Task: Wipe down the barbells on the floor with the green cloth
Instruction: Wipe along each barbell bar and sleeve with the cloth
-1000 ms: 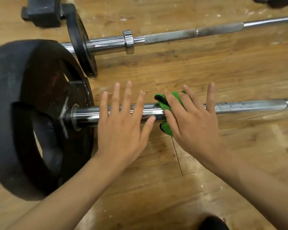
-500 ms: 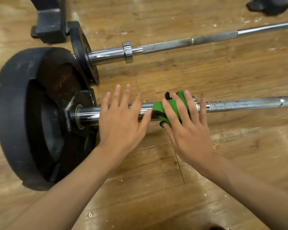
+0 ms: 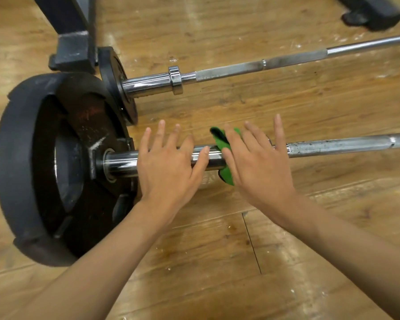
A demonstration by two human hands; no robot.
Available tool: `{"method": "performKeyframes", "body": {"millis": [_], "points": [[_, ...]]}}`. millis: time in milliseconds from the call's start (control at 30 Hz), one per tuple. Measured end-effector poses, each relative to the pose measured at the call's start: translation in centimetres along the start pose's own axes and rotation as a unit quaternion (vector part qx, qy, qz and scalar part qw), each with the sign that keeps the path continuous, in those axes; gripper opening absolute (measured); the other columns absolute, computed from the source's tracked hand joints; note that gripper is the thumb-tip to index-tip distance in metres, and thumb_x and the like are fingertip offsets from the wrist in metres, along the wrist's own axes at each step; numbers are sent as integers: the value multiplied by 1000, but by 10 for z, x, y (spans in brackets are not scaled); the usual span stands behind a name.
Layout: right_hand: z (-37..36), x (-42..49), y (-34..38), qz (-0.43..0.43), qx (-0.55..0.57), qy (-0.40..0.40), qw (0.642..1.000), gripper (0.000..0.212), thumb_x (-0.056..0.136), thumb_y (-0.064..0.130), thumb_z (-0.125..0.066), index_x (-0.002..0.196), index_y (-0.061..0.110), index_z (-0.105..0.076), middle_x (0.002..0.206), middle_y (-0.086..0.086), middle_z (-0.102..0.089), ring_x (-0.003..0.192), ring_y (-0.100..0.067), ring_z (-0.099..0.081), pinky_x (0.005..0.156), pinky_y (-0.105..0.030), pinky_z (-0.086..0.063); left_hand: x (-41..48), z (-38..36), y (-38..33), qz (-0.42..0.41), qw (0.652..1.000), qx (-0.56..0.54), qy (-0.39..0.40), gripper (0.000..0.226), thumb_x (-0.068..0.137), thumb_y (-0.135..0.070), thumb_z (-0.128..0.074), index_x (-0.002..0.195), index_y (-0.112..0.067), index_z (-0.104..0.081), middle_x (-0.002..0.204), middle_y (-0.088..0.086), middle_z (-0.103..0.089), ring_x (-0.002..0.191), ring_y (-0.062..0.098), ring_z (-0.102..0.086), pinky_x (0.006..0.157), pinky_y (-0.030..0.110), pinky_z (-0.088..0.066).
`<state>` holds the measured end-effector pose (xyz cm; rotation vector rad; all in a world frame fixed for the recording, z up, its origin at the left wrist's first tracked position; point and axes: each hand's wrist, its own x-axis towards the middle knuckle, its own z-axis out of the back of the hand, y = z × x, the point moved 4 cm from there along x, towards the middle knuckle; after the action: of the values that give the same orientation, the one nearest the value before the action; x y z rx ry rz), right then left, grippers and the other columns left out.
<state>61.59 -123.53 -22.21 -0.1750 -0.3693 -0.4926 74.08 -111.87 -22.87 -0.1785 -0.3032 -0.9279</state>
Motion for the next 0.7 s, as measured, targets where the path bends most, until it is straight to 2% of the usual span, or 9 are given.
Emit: {"method": "performKeyframes", "body": {"millis": [100, 233, 300, 433, 500, 567, 600, 667, 700], "points": [[0, 24, -1, -57, 40, -5, 998, 41, 109, 34, -34, 113, 15, -70, 92, -6, -74, 90, -33, -68, 115, -52, -37, 2, 1, 1, -4, 1000, -4, 2, 67, 109, -58, -25, 133, -15, -71, 144, 15, -63, 149, 37, -42, 126, 52, -23], [19, 4, -7, -38, 181, -82, 979, 47, 113, 34, -27, 116, 7, -65, 96, -8, -62, 89, -30, -55, 83, -38, -37, 2, 1, 3, -3, 1000, 6, 18, 71, 109, -61, -19, 145, -17, -62, 149, 12, -59, 153, 34, -36, 128, 52, -19], [37, 2, -16, -61, 206, -119, 969, 42, 112, 29, -33, 120, 5, -65, 99, -10, -60, 90, -27, -49, 82, -34, -31, 3, 1, 3, 0, 1000, 2, 12, 70, 109, -61, -19, 145, -18, -61, 149, 11, -60, 153, 34, -36, 128, 51, -18], [22, -17, -25, -97, 177, -16, 979, 41, 106, 29, -44, 140, 12, -59, 130, -16, -56, 119, -35, -51, 101, -45, -41, 0, 3, 0, 6, 1000, -8, 1, 71, 109, -60, -18, 140, -17, -66, 144, 9, -64, 151, 34, -40, 127, 51, -20], [13, -19, -21, -69, 128, 9, 989, 44, 108, 32, -44, 144, 12, -58, 138, -20, -54, 126, -40, -50, 104, -48, -44, -3, 4, -2, 11, 1000, -11, -4, 69, 109, -59, -20, 138, -17, -67, 140, 9, -67, 150, 33, -42, 126, 51, -20], [8, 4, -21, -81, 120, 36, 989, 44, 109, 38, -38, 126, 12, -70, 114, -15, -64, 102, -37, -60, 79, -42, -49, -5, 4, -3, 13, 1000, -21, -5, 69, 109, -58, -20, 136, -17, -68, 136, 7, -70, 150, 33, -42, 126, 50, -21], [4, 20, -24, -94, 119, 64, 986, 46, 109, 40, -36, 115, 14, -74, 98, -10, -63, 85, -34, -59, 64, -36, -43, -7, 5, -3, 13, 1000, -27, -7, 69, 110, -58, -20, 135, -17, -69, 135, 6, -70, 150, 33, -41, 126, 50, -21], [1, 32, -28, -106, 103, 100, 984, 44, 109, 38, -37, 105, 15, -75, 87, -5, -59, 73, -28, -52, 55, -33, -32, -9, 7, -3, 13, 999, -34, -4, 67, 110, -57, -22, 137, -17, -68, 136, 6, -70, 152, 33, -38, 128, 51, -20], [3, 25, -24, -102, 98, 76, 987, 41, 109, 34, -39, 108, 14, -75, 93, -6, -62, 78, -29, -55, 59, -35, -38, -10, 8, -3, 13, 999, -33, 1, 65, 110, -57, -24, 139, -17, -66, 139, 7, -68, 153, 33, -36, 128, 52, -19]]}}
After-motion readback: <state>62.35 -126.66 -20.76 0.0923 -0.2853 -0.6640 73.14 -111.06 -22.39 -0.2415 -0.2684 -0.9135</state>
